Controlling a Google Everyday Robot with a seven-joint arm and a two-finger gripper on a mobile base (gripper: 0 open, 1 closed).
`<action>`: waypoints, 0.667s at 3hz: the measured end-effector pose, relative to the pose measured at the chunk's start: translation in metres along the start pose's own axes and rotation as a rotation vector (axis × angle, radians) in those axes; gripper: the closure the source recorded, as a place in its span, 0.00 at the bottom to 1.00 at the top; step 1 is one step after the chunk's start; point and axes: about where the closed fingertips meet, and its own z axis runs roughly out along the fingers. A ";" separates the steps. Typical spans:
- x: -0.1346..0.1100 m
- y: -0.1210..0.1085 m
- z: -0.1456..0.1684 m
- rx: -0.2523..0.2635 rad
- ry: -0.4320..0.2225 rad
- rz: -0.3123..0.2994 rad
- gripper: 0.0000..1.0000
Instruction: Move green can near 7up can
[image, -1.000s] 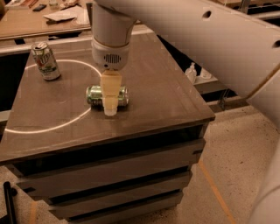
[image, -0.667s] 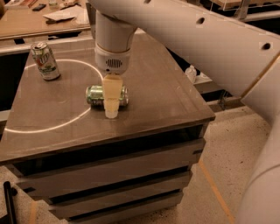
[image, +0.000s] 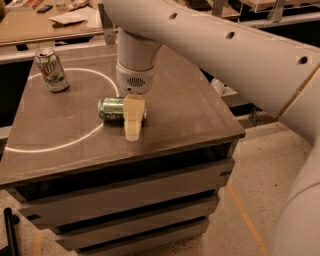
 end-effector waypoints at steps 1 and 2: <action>0.002 -0.002 0.008 -0.009 0.008 0.024 0.00; 0.000 -0.005 0.019 -0.026 0.033 0.043 0.26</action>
Offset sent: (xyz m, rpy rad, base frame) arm 0.0073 0.0065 -0.0233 -0.0570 0.0483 -0.0518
